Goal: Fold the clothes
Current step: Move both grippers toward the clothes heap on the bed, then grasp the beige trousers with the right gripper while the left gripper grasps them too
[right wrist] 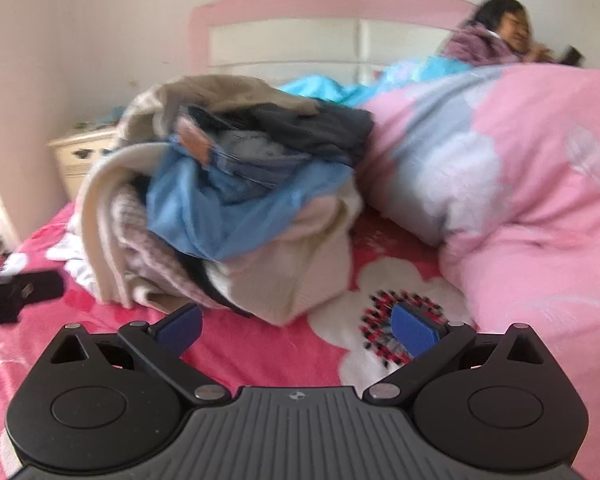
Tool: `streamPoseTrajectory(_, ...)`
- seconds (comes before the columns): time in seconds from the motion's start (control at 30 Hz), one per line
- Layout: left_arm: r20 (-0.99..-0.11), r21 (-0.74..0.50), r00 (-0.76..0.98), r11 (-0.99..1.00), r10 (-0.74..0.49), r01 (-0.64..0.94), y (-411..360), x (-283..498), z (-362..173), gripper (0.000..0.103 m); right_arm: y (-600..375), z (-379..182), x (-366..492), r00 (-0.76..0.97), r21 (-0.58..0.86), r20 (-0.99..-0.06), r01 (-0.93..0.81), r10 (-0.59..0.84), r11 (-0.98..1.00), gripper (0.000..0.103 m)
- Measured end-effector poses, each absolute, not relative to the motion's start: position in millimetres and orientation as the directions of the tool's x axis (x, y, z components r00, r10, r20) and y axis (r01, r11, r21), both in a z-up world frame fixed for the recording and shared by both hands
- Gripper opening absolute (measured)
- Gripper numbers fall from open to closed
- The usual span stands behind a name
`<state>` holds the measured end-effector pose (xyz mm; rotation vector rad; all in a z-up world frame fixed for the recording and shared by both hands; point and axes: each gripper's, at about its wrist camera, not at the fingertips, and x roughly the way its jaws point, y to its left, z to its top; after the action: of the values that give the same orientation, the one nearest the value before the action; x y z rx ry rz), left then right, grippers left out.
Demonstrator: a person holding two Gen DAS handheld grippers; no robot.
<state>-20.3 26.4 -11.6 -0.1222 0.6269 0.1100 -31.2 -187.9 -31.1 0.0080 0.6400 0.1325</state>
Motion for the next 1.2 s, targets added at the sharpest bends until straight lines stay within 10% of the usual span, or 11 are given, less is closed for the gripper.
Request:
streamPoseTrajectory(0.33,-0.386,-0.044,0.909,0.981,0.157,-0.189,47,13,16,0.103,-175,25,45,0.913,-0.027,-0.249,-0.339,0.322,0.940,0.103)
streamPoseTrajectory(0.6,-0.372,-0.087,0.902,0.959,0.221,-0.271,76,28,14,0.089,-32,33,185,0.851,-0.234,-0.342,-0.488,0.399,0.841,0.102)
streamPoseTrajectory(0.7,-0.409,-0.120,0.887,0.951,0.214,-0.284,89,27,6,0.074,12,20,220,0.863,-0.360,-0.391,-0.463,0.320,0.810,0.094)
streamPoseTrajectory(0.87,-0.443,-0.216,0.876,0.925,0.191,-0.311,116,29,-2,0.052,24,8,227,0.829,-0.379,-0.480,-0.492,0.288,0.784,0.041)
streamPoseTrajectory(1.2,-0.450,-0.352,0.887,0.891,0.106,-0.285,135,32,-3,0.045,-106,42,142,0.719,0.019,-0.356,-0.633,0.597,0.774,0.027)
